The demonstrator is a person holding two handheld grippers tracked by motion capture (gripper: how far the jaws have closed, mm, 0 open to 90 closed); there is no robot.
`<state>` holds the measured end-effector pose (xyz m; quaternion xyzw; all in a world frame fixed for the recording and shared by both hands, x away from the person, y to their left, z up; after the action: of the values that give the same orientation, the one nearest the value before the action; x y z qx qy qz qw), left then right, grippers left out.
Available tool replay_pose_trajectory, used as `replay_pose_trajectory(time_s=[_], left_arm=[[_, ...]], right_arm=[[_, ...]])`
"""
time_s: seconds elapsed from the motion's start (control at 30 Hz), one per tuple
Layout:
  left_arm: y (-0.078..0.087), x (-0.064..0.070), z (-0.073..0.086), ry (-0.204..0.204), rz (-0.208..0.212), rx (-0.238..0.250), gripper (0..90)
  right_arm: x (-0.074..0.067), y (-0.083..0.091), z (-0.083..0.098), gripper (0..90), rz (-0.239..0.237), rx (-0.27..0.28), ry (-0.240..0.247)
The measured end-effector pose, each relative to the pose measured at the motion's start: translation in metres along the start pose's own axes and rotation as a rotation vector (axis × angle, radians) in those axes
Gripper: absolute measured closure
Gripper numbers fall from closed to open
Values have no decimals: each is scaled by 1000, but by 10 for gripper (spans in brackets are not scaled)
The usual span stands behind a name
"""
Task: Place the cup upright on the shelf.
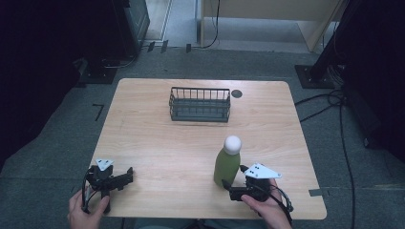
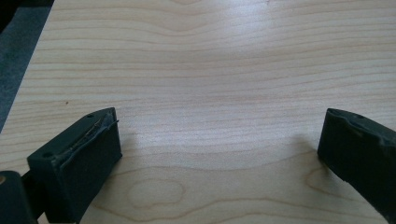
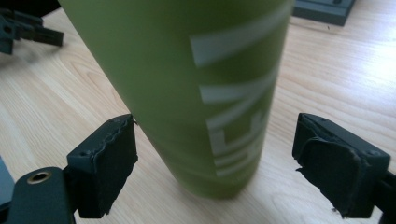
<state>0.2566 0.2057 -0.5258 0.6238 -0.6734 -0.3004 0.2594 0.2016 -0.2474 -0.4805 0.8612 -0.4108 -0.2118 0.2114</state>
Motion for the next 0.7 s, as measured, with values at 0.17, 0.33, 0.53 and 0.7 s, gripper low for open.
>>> replay_pose_trajectory(time_s=[0.17, 0.33, 0.53, 0.7], left_arm=[[0, 0, 0, 0, 0, 0, 0], [0, 0, 0, 0, 0, 0, 0], [0, 0, 0, 0, 0, -1, 0], [0, 0, 0, 0, 0, -1, 0]], right_arm=[[-4, -4, -6, 161, -2, 16, 5], [-7, -6, -11, 185, -4, 34, 2], [-9, -8, -15, 178, 3, 31, 12], [-10, -9, -21, 169, 4, 40, 20]])
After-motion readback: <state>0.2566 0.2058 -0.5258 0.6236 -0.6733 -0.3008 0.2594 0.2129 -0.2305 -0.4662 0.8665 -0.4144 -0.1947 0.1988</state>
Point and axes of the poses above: each handheld gripper's, and its own axes: y roughly backward along the jaws, z roughly out of its underside, x roughly to its right, the point moved 1 cm from there along -y, roughly forward along the jaws, and after that the axes turned 1 degree about -z, right-handed, at the moved point
